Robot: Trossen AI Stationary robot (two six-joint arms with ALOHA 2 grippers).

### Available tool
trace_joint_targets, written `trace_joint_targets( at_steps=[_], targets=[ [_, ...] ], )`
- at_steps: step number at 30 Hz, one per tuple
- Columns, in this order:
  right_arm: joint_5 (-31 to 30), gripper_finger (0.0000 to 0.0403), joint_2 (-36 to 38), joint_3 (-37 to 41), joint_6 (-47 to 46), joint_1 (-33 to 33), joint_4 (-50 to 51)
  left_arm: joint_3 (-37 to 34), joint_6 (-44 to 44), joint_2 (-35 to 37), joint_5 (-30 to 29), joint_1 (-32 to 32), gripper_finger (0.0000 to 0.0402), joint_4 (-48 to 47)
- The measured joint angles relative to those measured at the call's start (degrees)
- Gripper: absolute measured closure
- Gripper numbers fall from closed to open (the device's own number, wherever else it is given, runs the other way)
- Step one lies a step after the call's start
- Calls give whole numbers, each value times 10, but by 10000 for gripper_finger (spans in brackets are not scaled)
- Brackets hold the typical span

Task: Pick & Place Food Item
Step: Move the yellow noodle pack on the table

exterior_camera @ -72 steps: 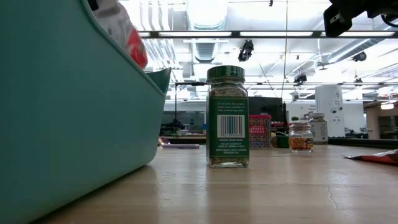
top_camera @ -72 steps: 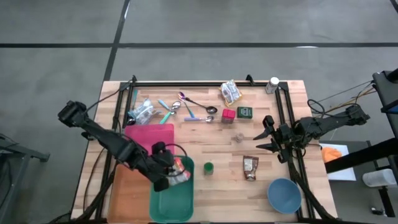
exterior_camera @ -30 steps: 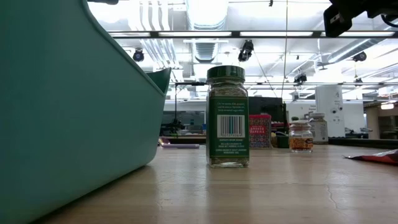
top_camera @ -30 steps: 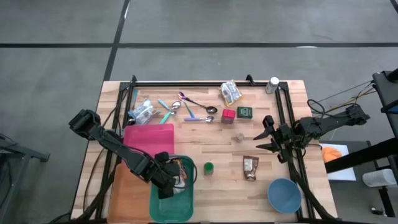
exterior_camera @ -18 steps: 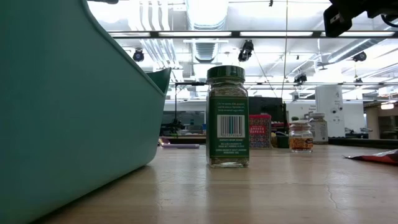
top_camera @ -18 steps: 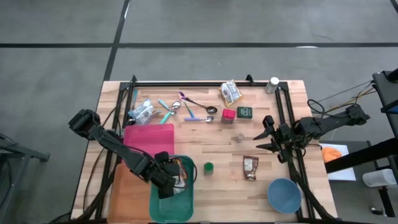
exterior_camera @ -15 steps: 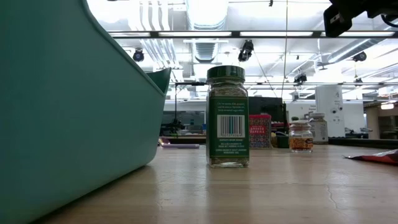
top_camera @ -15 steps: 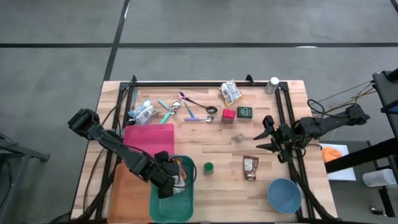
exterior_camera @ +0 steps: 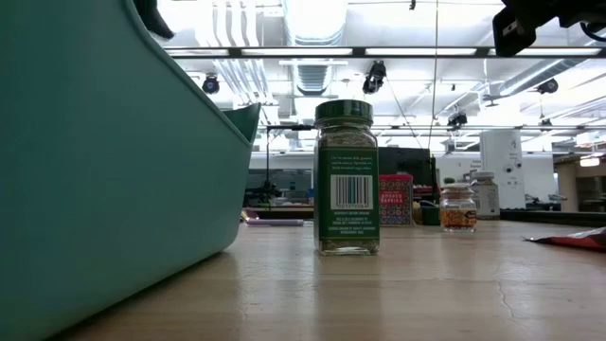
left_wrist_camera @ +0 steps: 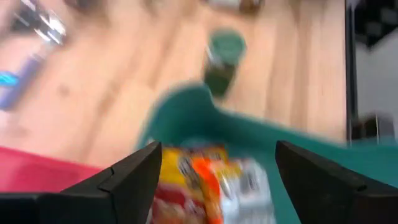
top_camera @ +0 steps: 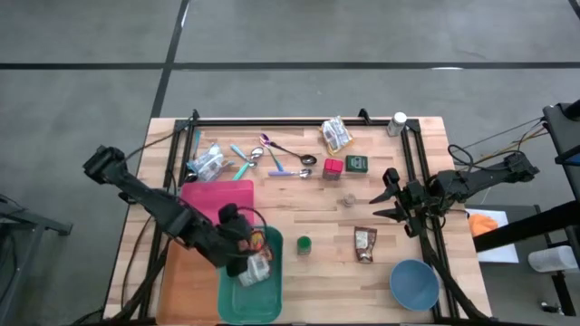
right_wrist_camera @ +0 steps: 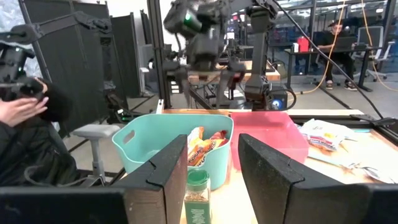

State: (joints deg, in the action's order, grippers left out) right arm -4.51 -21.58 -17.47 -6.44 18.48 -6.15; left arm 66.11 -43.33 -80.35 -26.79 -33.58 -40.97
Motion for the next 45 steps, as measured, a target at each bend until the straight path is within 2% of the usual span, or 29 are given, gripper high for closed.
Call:
trace_joint_targets(
  at_steps=[5,9,13,20,27,37,41,45],
  targets=[
    [0,261,0,0,0,0,0,0,20,31,-109,9,84,39],
    [0,261,0,0,0,0,0,0,80,36,-118,45,84,89],
    [0,261,0,0,0,0,0,0,93,30,-77,111,84,142],
    [0,261,0,0,0,0,0,-8,146,-17,70,245,84,285],
    [0,261,0,0,0,0,0,6,99,-101,113,356,84,424],
    [0,261,0,0,0,0,0,109,53,-246,273,464,84,411],
    [0,261,1,0,0,0,0,153,-29,-297,273,484,84,414],
    [0,261,1,0,0,0,0,176,-35,-333,254,490,84,411]
  ],
)
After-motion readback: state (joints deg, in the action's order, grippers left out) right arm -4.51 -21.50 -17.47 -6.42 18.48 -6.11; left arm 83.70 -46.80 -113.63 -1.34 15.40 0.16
